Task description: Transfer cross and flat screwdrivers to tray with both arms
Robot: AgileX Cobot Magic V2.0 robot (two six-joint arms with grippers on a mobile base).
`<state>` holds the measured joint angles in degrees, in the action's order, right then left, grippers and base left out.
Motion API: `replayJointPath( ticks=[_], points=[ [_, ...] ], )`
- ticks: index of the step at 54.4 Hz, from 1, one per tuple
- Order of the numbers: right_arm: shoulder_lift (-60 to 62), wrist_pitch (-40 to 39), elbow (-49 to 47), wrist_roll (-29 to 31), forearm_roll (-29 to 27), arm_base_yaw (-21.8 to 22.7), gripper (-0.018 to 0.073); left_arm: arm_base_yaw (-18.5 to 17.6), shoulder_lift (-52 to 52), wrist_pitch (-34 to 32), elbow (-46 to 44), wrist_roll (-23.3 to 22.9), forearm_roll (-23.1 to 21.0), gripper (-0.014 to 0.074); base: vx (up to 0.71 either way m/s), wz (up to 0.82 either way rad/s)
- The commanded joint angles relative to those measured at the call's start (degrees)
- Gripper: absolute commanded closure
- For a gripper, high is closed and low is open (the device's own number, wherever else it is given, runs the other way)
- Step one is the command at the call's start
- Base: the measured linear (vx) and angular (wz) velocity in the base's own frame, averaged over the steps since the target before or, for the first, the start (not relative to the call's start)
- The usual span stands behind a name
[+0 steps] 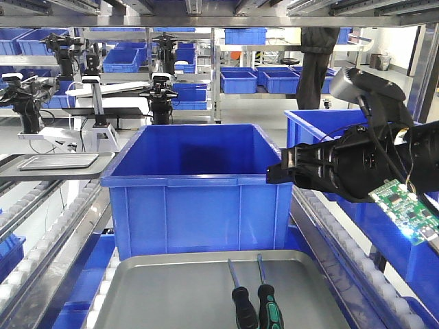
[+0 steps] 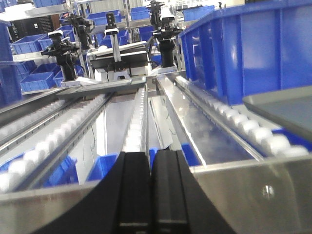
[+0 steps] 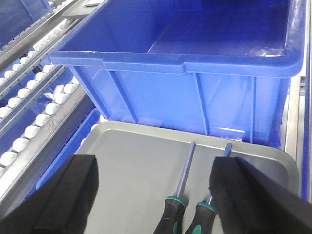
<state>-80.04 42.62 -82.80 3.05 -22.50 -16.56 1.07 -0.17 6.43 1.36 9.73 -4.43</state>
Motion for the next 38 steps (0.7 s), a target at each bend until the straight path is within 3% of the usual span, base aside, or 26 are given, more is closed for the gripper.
replayJointPath(
  ticks=[1,38],
  points=[
    [2.0,-3.9,-1.8,0.6,-0.9,0.1,0.0012,0.1,-0.7,-3.4,-1.3,-0.6,-0.4,0.0602,0.00,0.00],
    [2.0,-3.9,-1.8,0.6,-1.1,0.1,0.0012,0.1,-0.4,-2.5,-1.3,-0.6,-0.4,0.0602,0.00,0.00]
  ],
)
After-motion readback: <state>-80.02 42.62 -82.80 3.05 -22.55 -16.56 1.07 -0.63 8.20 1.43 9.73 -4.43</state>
